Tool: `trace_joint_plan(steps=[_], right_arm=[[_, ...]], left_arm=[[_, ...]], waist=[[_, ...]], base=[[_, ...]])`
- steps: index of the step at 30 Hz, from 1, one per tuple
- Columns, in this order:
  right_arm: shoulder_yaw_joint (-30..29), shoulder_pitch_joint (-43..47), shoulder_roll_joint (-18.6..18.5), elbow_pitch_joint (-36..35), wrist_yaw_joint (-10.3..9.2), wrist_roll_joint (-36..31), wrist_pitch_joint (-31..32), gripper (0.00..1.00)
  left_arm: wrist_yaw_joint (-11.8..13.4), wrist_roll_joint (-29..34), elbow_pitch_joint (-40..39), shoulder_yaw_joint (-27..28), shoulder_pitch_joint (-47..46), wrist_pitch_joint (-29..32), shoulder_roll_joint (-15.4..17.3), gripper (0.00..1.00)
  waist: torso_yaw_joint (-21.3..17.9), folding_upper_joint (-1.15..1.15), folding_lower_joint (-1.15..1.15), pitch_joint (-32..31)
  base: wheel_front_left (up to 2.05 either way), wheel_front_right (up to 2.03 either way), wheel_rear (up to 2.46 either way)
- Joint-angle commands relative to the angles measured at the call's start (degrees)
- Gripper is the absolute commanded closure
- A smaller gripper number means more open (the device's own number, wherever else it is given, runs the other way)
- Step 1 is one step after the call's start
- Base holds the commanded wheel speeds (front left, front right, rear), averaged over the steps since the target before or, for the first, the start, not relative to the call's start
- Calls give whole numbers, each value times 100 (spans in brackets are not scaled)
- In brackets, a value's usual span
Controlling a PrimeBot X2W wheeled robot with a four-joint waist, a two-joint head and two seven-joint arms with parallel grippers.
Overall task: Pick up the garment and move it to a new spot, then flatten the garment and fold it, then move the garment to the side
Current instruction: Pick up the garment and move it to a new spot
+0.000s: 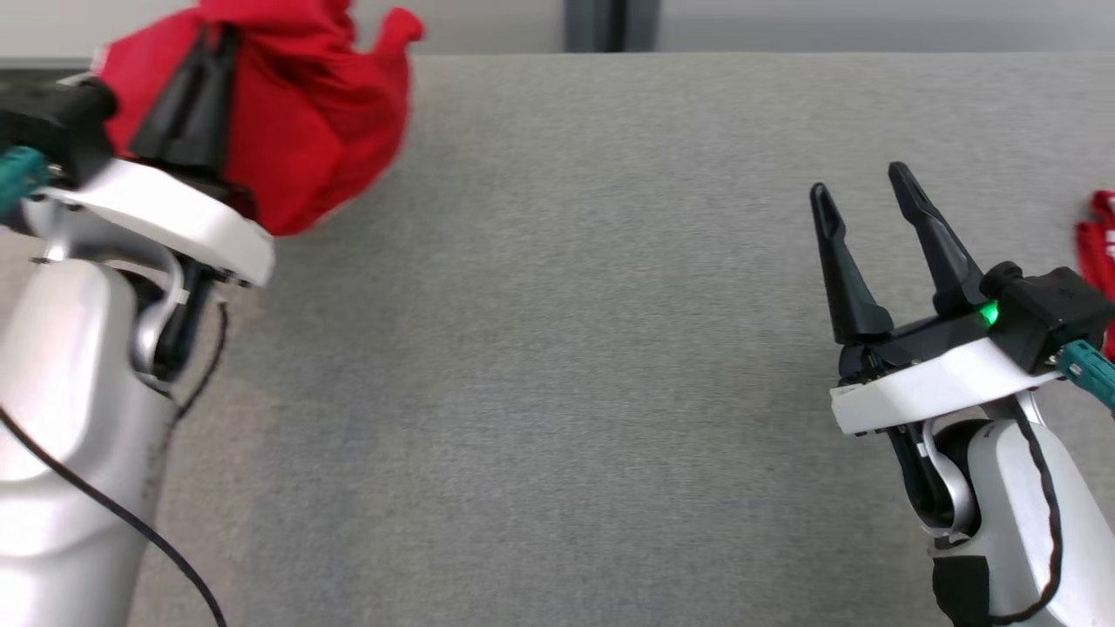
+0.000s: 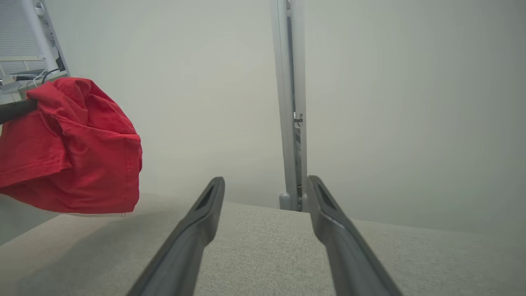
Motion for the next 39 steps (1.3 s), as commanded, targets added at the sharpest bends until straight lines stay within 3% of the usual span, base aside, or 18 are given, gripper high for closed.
trace_joint_plan(steps=[1,7,12,18,25,26,27,29,39], right_arm=[[-35,96,-18,26,-1,37,-54,0],[-169,160,26,4,-1,84,-129,0],[-215,168,70,-62,-1,151,-201,0],[-262,184,94,-97,-1,237,-327,0],[-275,141,98,79,-1,525,-554,0],[-266,131,99,107,-1,551,-578,0],[-259,121,98,122,-1,563,-604,0],[-257,104,98,174,-1,580,-635,0],[-437,112,90,268,-1,328,-588,0]], left_arm=[[-26,9,-159,-59,107,43,-41,100],[23,69,-1004,-544,423,409,-341,100],[13,370,-1191,-1113,550,664,-439,100],[24,680,-877,-1618,586,719,-603,100],[43,1014,146,-2124,418,563,-833,100],[55,1040,279,-2148,391,529,-842,92],[63,1077,406,-2182,378,499,-849,55],[74,1078,614,-2212,359,410,-898,0],[153,783,720,-1942,285,-458,-1074,0]], waist=[[-269,0,0,-170],[-870,0,0,-183],[-1436,0,0,-32],[-1992,0,0,186],[-2563,0,0,506],[-2586,0,0,517],[-2599,0,0,522],[-2598,0,0,512],[-1974,0,0,94]], base=[[0,0,0],[0,0,0],[0,0,0],[0,0,0],[0,0,0],[0,0,0],[0,0,0],[0,0,0],[0,0,0]])
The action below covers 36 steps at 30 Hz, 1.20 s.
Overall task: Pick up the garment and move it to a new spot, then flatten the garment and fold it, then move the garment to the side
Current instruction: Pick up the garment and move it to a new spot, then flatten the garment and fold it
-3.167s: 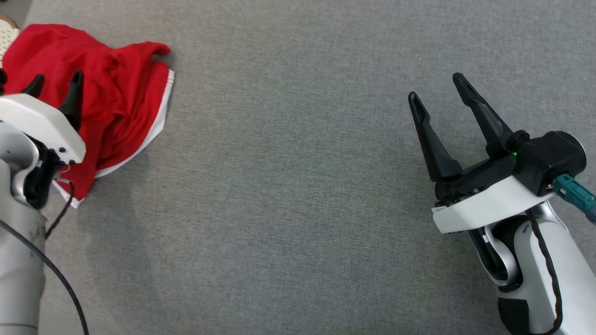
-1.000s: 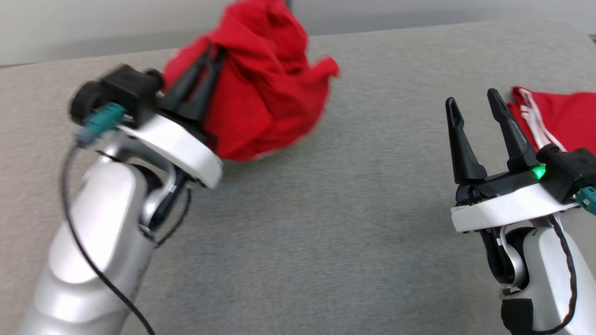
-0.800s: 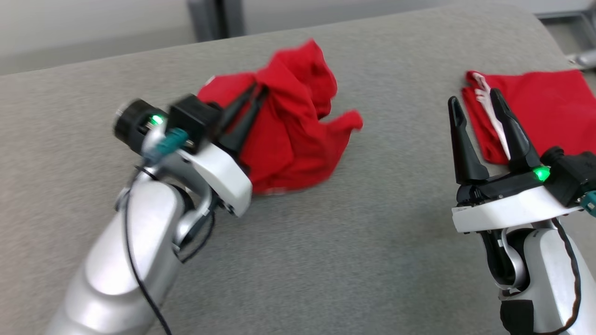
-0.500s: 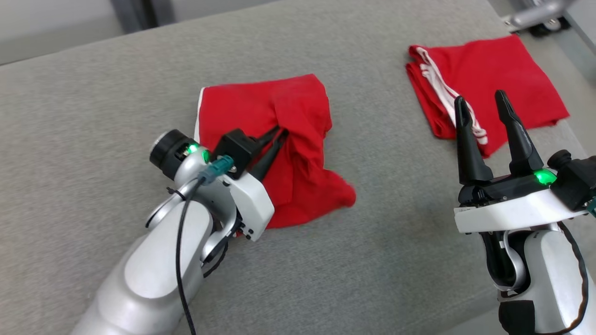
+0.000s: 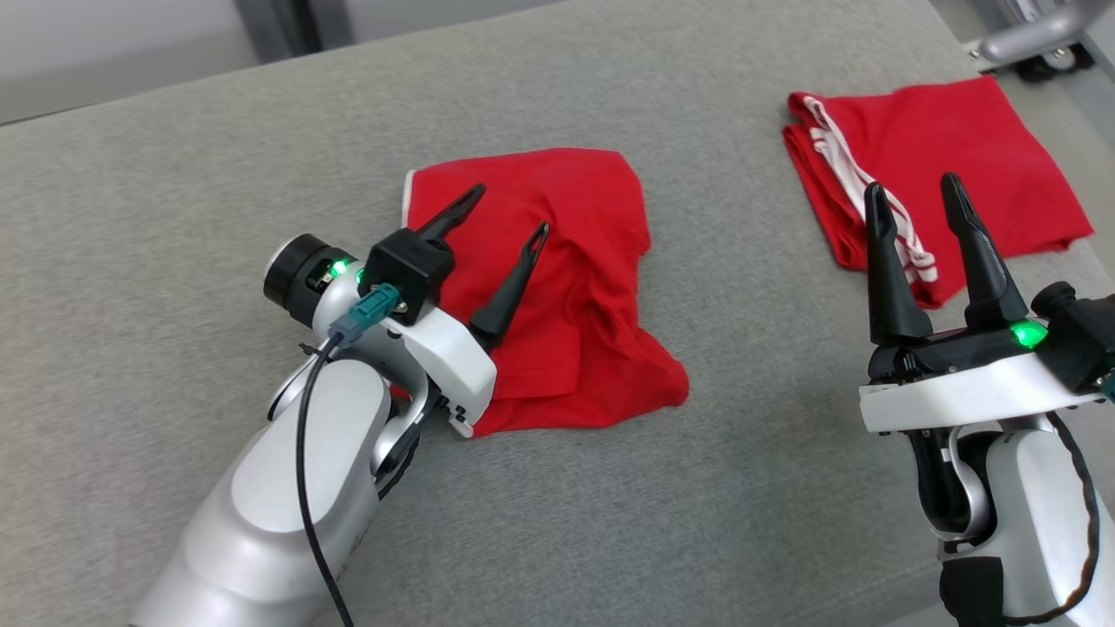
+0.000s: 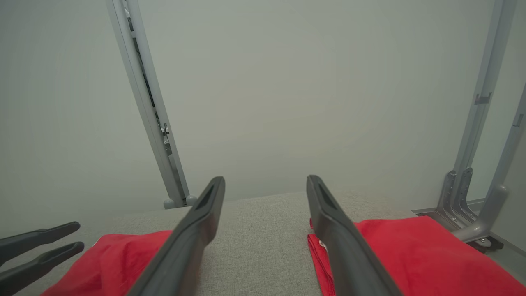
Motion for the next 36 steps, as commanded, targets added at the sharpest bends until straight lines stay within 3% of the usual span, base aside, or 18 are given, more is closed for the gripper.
trace_joint_plan(steps=[1,10,17,20,25,30,36], right_arm=[[-46,-15,-31,-19,-1,-76,46,0],[46,220,-120,-183,-1,-359,312,0],[206,603,-392,-131,-1,-443,345,0],[314,756,-427,-68,-1,-454,321,0],[421,900,-356,11,-1,-404,301,0],[506,978,-334,68,-1,-429,333,0],[849,835,-444,37,-1,-506,517,0]], left_arm=[[41,-69,-79,91,-22,-127,-3,0],[477,-465,-495,715,585,-484,233,0],[772,-739,-818,1200,1603,-611,244,0],[899,-723,-1178,1540,2091,-614,105,0],[945,-577,-1667,2061,2803,-617,-112,0],[767,-242,-2041,2455,3331,-618,-356,0],[580,0,-2016,2594,3300,-618,-456,0]], waist=[[299,0,0,-229],[1023,0,0,-733],[1555,0,0,-1045],[1703,0,0,-1155],[1824,0,0,-1278],[1931,0,0,-1330],[2060,0,0,-1292]], base=[[0,0,0],[0,0,0],[0,0,0],[0,0,0],[0,0,0],[0,0,0],[0,0,0]])
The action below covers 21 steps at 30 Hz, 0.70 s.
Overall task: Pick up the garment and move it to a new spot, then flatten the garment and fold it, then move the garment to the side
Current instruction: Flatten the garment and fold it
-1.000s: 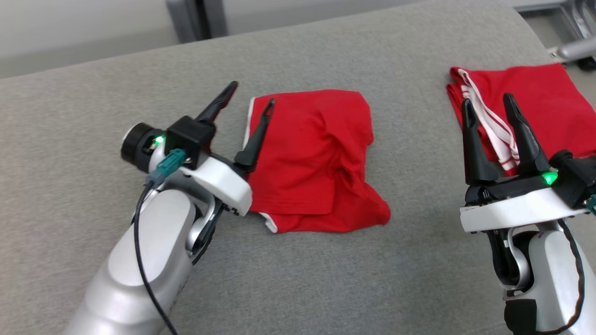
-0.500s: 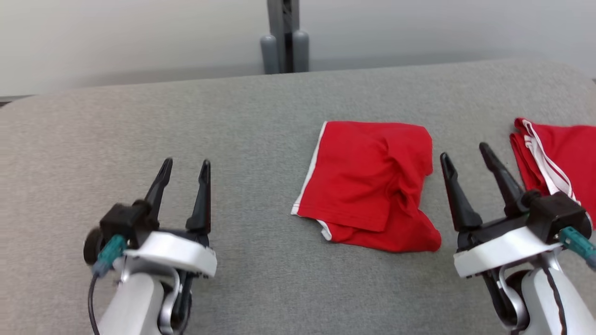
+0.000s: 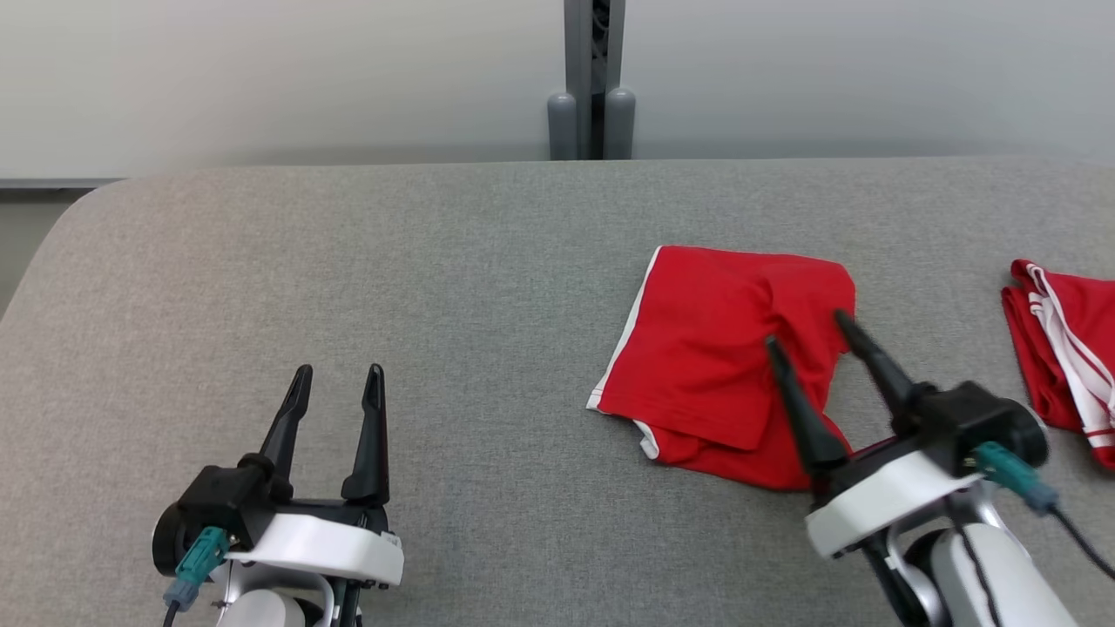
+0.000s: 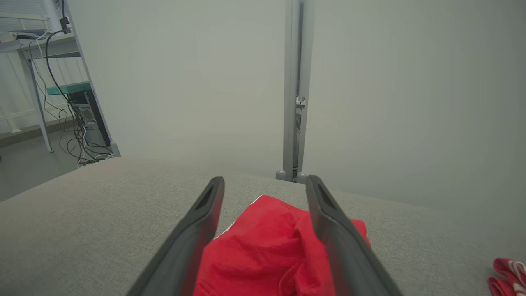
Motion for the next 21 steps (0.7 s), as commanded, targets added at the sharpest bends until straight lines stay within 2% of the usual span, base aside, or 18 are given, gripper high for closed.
trace_joint_plan(steps=[1,7,21], right_arm=[[119,-79,-68,-8,1,-45,85,0],[1064,-461,-401,252,0,-105,831,0],[2122,-1444,-1044,1260,0,-121,2387,0]], left_arm=[[-27,43,12,37,-117,-23,25,0],[-75,-41,77,-37,-230,-23,-4,0],[136,-592,240,-570,-355,-24,-4,0]], waist=[[42,0,0,39],[246,0,0,204],[1022,0,0,495]], base=[[0,0,0],[0,0,0],[0,0,0]])
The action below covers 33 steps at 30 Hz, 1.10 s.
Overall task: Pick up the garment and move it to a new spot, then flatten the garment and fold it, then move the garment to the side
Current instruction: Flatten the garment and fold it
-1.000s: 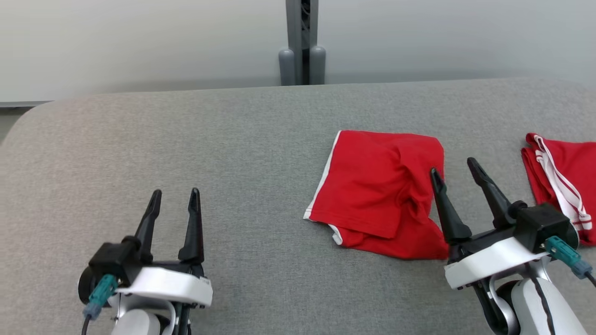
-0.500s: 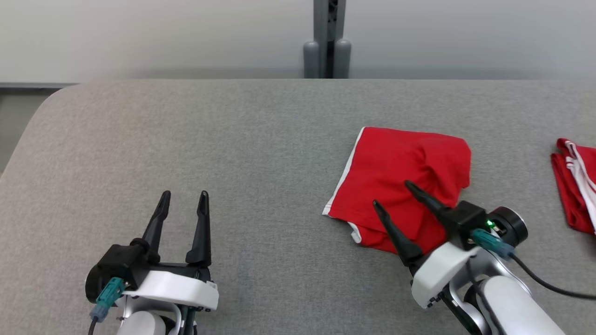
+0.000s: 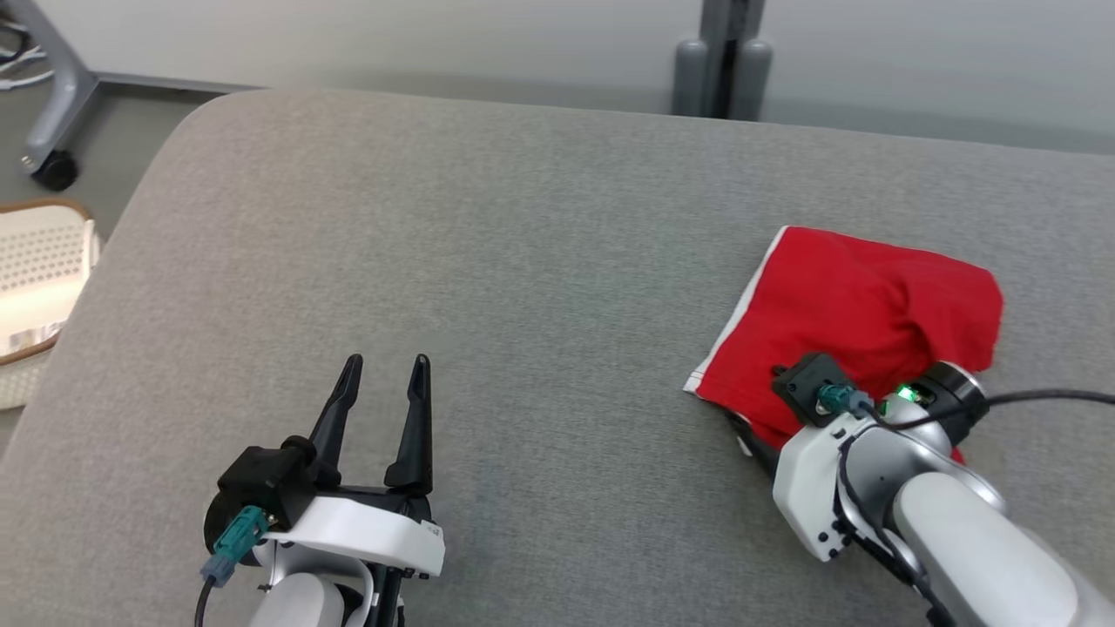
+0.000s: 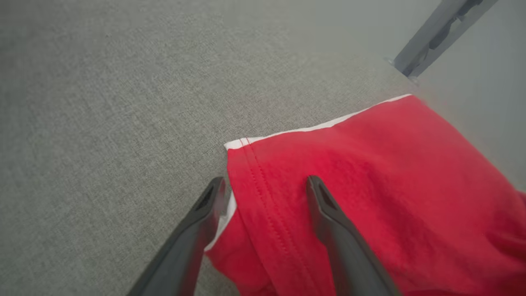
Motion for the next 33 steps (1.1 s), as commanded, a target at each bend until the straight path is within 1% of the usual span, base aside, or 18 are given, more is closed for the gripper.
trace_joint_plan(steps=[1,6,7,8,9,10,17,21,27,33], right_arm=[[10,-102,-89,54,-1,25,78,0],[-61,-135,-153,238,-1,28,335,1],[-98,-123,-147,255,-1,6,365,63],[-121,-104,-142,272,-1,-9,375,80],[-121,-104,-142,272,-1,-9,375,80],[-139,-87,-139,295,-1,-24,395,100],[-229,-52,-52,318,-1,-102,317,100],[-259,-112,133,186,-1,64,44,100],[-117,-480,503,-213,-1,636,-342,100],[-47,-1064,905,-703,-1,1484,-691,100]], left_arm=[[29,-45,21,-15,-51,-24,19,0],[74,-122,18,-99,-13,-24,19,0],[92,-121,17,-114,-3,-24,16,0],[104,-130,19,-120,7,-24,17,0],[104,-130,19,-120,7,-24,17,0],[114,-135,19,-123,13,-24,18,0],[112,-74,25,-81,-25,-24,18,0],[95,-22,33,-66,-40,-24,17,0],[97,23,57,-32,48,-24,18,0],[132,53,53,52,98,-24,17,0]], waist=[[120,0,0,43],[227,0,0,37],[236,0,0,31],[241,0,0,27],[241,0,0,27],[241,0,0,23],[150,0,0,-30],[70,0,0,-93],[-12,0,0,-223],[-89,0,0,-344]], base=[[0,0,0],[0,0,0],[0,0,0],[0,0,0],[0,0,0],[0,0,0],[0,0,0],[0,0,0],[0,0,0],[0,0,0]])
